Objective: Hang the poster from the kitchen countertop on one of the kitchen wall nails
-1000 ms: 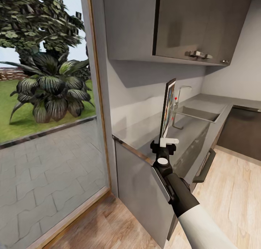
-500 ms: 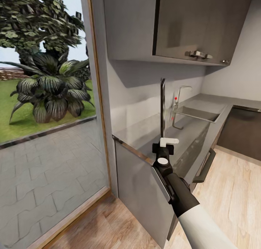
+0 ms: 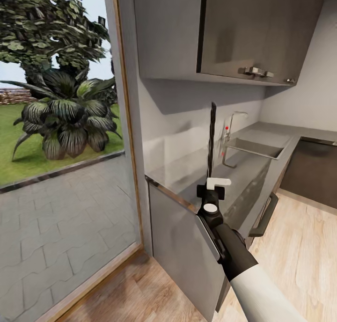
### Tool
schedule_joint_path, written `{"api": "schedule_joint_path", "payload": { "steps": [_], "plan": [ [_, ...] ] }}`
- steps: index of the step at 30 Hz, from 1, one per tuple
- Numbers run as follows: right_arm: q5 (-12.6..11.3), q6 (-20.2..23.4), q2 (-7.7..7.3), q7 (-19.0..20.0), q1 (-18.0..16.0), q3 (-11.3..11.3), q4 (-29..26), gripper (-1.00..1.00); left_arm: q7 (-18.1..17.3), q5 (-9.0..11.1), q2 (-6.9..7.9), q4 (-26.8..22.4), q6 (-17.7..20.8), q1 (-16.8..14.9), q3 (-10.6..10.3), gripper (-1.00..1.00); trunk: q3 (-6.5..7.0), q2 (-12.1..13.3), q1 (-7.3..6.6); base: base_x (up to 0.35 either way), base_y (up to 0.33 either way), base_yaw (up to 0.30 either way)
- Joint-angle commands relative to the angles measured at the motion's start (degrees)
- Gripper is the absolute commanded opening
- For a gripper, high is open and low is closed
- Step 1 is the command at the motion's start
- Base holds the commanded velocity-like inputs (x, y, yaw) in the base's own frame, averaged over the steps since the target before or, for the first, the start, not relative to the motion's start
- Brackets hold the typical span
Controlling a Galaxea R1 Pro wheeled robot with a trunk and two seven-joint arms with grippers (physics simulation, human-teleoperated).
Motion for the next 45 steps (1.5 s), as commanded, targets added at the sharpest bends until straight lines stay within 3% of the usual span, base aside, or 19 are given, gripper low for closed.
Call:
{"api": "schedule_joint_path", "payload": {
  "steps": [1, 2, 3, 7, 18, 45],
  "plan": [
    [-0.63, 0.08, -0.02, -0.52, -0.06, 0.15, -0.06, -1.0, -0.03, 0.0, -0.01, -0.09, -0.01, 0.03, 0.06, 1.0, 0.04, -0.03, 0.0, 0.0, 0.0, 0.0],
    [-0.63, 0.08, -0.02, -0.52, -0.06, 0.15, -0.07, -1.0, -0.03, 0.0, -0.01, -0.09, -0.02, 0.04, 0.06, 1.0, 0.13, -0.03, 0.0, 0.0, 0.0, 0.0],
    [-0.63, 1.87, -0.02, -0.82, -0.06, 0.15, -5.53, -1.0, -0.03, 0.0, -0.01, -0.09, -0.03, 0.03, 0.06, 1.0, 0.22, -0.03, 0.0, 0.0, 0.0, 0.0],
    [-0.63, 3.39, -0.02, -0.8, -0.06, 0.15, -6.66, -1.0, -0.03, 0.0, -0.01, -0.09, -0.04, 0.03, 0.06, 1.0, 0.38, -0.03, 0.0, 0.0, 0.0, 0.0],
    [-0.63, 3.94, -0.02, -0.79, -0.06, 0.1, -7.44, -1.0, -0.03, 0.0, -0.01, -0.09, -0.01, 0.03, 0.06, 1.0, 0.43, -0.03, 0.0, -0.04, 0.0, 0.0],
    [-0.63, 3.8, -0.02, -0.79, 0.05, 0.07, -7.58, -1.0, -0.03, 0.0, -0.01, -0.09, -0.07, 0.03, 0.06, 1.0, 0.43, -0.03, 0.0, -0.317, 0.0, 0.0]
  ]
}}
